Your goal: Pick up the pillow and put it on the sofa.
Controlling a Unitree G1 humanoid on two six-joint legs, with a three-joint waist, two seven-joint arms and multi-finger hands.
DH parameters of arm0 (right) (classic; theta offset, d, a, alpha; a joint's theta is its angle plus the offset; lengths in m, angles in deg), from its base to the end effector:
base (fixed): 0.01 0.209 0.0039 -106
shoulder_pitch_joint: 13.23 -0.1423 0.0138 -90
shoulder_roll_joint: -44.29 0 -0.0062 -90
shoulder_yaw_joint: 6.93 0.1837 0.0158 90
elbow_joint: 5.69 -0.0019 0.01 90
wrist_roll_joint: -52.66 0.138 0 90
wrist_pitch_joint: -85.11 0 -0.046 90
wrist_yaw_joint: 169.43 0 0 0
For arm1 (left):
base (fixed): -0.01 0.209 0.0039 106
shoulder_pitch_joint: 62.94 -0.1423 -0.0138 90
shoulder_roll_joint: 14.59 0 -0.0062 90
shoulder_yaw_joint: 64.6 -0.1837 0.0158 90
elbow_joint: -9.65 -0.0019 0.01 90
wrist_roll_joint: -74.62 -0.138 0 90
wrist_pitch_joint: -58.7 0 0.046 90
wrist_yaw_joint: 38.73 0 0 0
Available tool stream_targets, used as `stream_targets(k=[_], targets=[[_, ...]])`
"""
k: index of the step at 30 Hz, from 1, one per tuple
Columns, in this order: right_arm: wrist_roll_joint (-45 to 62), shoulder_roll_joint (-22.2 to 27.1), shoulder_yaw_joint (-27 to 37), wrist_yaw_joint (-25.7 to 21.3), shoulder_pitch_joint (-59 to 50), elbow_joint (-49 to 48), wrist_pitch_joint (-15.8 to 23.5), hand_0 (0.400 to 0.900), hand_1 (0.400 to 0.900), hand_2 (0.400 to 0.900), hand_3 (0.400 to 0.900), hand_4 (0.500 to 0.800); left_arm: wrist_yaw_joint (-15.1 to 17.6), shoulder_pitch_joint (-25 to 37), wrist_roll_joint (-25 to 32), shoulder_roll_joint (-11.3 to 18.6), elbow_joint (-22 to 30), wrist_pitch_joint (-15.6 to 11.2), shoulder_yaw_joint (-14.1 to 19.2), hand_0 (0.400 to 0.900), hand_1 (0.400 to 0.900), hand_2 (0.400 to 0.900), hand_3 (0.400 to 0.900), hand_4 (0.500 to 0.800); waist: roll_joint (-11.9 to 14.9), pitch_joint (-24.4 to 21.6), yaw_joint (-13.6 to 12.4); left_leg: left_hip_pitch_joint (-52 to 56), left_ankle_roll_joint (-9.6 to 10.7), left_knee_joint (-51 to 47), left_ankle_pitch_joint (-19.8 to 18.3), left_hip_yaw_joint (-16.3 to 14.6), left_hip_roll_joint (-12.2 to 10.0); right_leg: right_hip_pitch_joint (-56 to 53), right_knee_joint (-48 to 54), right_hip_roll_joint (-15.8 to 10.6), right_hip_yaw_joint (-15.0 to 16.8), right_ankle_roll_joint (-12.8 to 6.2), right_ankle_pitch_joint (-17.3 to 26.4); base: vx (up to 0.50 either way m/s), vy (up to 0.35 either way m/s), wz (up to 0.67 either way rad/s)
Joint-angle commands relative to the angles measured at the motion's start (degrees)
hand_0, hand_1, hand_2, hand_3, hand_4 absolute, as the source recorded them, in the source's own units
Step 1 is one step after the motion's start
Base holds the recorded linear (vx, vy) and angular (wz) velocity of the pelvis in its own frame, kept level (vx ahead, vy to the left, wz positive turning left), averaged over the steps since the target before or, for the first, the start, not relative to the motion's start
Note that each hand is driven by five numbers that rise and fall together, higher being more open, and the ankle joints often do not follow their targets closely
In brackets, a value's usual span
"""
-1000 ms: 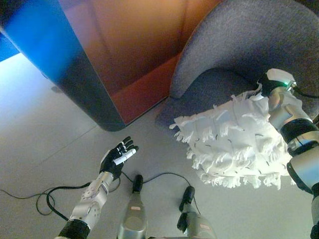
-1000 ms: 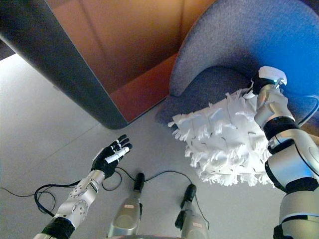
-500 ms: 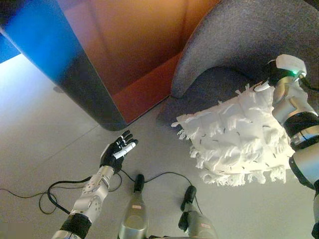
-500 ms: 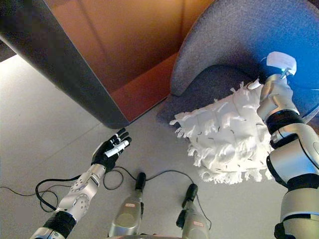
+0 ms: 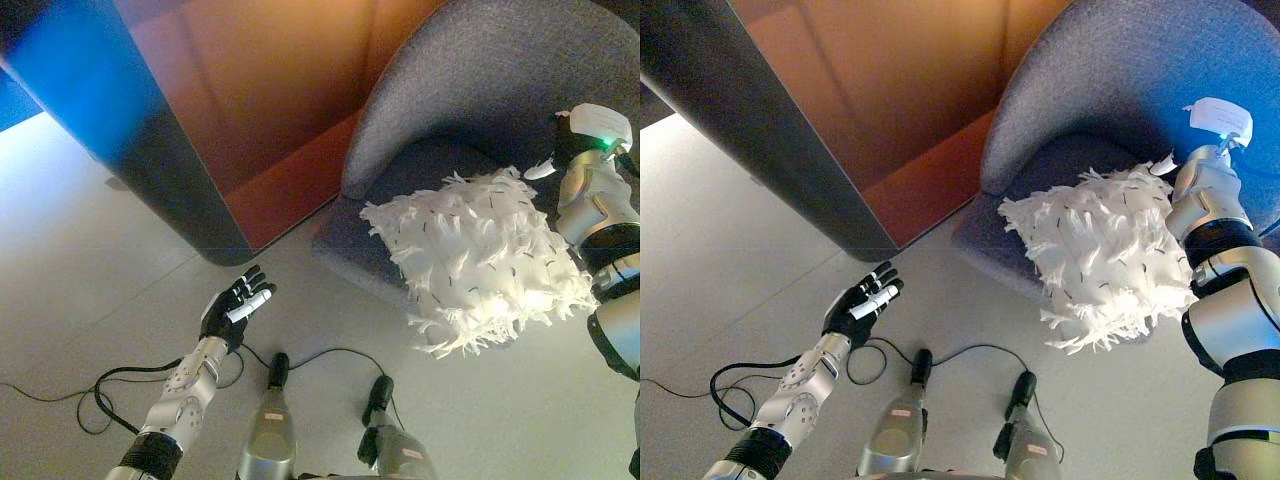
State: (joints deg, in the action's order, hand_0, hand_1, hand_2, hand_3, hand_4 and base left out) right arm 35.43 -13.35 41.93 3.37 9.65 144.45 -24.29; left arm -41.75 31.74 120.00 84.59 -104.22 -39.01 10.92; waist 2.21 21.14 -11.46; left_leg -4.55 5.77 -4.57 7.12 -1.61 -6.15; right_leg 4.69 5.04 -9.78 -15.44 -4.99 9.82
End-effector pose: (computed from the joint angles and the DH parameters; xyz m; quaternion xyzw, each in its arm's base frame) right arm 0.3401 -0.3009 0.2246 -0.6450 0.1287 -0.2385 0.7145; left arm 0.2033 0.2184 -0.0025 -0.1456 0.1331 -0.0150 0.9802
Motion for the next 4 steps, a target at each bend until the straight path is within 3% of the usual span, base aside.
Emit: stream_targets(k=[1, 4], targets=[[-4.1, 7.4, -3.1, -4.6, -8.4, 1.1, -0.7, 0.9, 0.9, 0.9, 0.9, 0.8, -1.1, 1.1, -0.4, 2.0, 6.1, -4.7, -3.5, 0.9, 0.9, 0.9, 0.9, 0.8, 0.7, -5.4, -1.7, 0.3, 0.4, -0.4, -2.7, 2.4, -1.0, -1.9, -0.9, -3.8, 1.3, -6.5, -0.8, 0.0, 0.0, 0.0], [-4.1, 7.5, -2.7, -4.6, -7.6, 0.8, -0.4, 0.9, 0.9, 0.9, 0.9, 0.8, -1.0, 0.8, -0.7, 1.8, 6.3, -4.5, -3.6, 0.9, 0.9, 0.9, 0.9, 0.8, 0.6, -5.5, -1.7, 0.5, 0.4, -0.4, -2.8, 2.4, -0.9, -2.0, -1.0, -3.9, 1.4, -6.52, -0.9, 0.0, 0.0, 0.0]])
